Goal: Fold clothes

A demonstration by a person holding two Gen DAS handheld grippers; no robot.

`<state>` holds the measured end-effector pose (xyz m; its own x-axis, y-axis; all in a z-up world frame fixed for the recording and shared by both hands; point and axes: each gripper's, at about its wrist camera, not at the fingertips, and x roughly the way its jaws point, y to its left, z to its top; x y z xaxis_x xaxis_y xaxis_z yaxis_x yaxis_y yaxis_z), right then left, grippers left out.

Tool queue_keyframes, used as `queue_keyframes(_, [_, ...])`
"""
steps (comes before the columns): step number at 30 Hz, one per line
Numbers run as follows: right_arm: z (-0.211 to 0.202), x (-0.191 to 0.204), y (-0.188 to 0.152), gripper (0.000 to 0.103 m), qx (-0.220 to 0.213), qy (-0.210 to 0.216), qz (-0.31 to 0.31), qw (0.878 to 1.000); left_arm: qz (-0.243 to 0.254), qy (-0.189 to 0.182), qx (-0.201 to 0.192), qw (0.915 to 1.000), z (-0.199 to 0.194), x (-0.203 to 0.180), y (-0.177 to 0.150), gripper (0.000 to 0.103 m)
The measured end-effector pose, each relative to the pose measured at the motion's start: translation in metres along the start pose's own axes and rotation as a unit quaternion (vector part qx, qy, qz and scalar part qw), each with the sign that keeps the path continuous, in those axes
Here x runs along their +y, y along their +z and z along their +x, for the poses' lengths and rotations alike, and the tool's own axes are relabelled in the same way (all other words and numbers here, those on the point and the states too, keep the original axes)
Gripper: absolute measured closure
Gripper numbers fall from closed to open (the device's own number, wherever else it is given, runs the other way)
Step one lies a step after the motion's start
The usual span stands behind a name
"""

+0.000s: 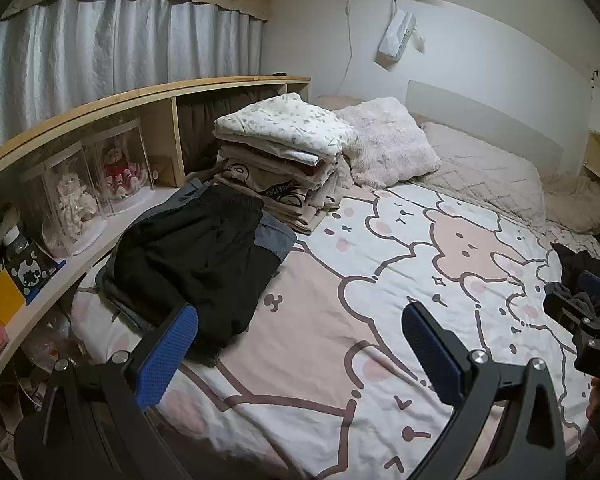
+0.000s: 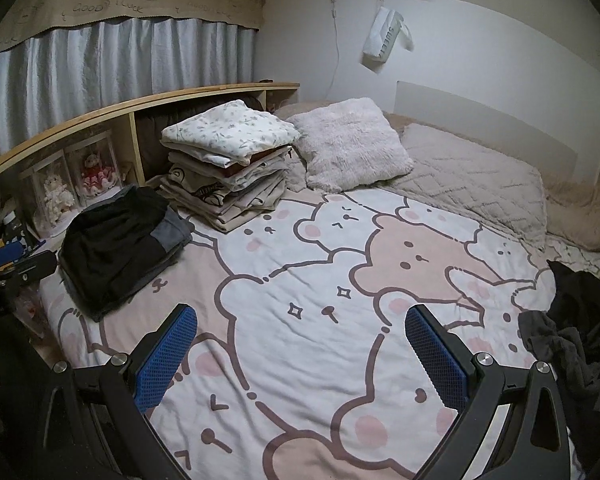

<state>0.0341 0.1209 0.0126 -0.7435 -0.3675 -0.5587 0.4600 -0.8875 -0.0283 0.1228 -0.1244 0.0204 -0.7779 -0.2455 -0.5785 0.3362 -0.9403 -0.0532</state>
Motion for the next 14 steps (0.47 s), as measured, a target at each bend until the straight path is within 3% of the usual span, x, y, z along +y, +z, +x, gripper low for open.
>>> queue_keyframes(14, [0.0046, -0.0013, -0.0011, 0.000, 0.010, 0.007, 0.008, 1.000, -0.003, 0.002, 0.009, 1.0000, 0.0035, -0.0001, -0.0013, 0.000])
